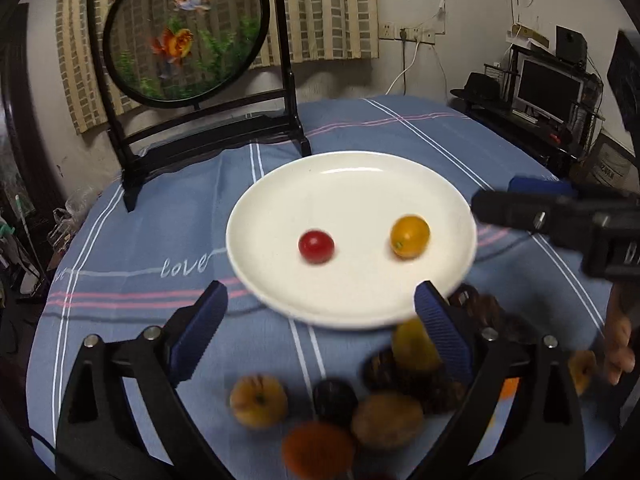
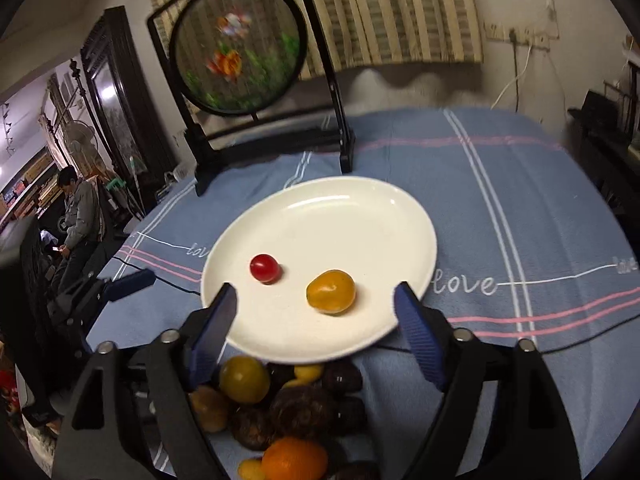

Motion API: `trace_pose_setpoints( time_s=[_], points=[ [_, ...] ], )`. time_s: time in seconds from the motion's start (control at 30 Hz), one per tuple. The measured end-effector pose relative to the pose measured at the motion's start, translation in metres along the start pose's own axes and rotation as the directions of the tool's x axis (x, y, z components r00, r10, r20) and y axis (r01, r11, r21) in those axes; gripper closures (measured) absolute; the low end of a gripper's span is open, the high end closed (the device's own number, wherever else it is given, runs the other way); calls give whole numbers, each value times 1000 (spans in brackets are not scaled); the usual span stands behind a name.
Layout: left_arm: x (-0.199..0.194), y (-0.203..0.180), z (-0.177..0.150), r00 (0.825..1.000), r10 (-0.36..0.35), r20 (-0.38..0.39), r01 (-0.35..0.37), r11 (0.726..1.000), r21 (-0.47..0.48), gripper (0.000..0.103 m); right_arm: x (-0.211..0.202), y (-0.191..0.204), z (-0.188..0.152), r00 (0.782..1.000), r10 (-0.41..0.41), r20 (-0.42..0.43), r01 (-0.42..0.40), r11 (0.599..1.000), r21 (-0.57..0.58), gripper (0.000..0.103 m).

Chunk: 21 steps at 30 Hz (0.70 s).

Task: Organize fruits
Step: 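Withdraw both open grippers from the plate back toward the fruit pile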

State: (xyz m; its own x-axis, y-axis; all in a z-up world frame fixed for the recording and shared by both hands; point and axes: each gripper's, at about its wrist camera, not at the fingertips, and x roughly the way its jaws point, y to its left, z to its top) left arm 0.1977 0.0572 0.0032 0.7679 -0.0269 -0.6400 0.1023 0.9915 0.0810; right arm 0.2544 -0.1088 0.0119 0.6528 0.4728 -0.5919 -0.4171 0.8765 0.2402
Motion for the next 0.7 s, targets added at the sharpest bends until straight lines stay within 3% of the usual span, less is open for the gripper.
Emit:
trace_pose_setpoints(
  time_s=[0.17, 0.3, 0.5, 0.7],
  points=[
    [-27, 4, -38, 1000, -6, -13, 5, 997, -76, 4, -49, 6, -38, 996, -4, 88, 5, 1000, -9, 8],
    [-37, 6, -69, 997, -51, -50, 44, 990, -131, 4, -71, -6, -82, 996, -25, 86, 22, 999, 39, 7],
    [-48, -18, -90, 995, -62, -80, 57, 996, -73, 4, -82, -32, -132, 999, -34, 4, 34, 992, 119, 7],
    [-52, -30, -104, 993, -57, -100, 54, 998, -35, 4, -85, -37, -144, 999, -38, -5, 39, 990, 138, 7]
  ],
)
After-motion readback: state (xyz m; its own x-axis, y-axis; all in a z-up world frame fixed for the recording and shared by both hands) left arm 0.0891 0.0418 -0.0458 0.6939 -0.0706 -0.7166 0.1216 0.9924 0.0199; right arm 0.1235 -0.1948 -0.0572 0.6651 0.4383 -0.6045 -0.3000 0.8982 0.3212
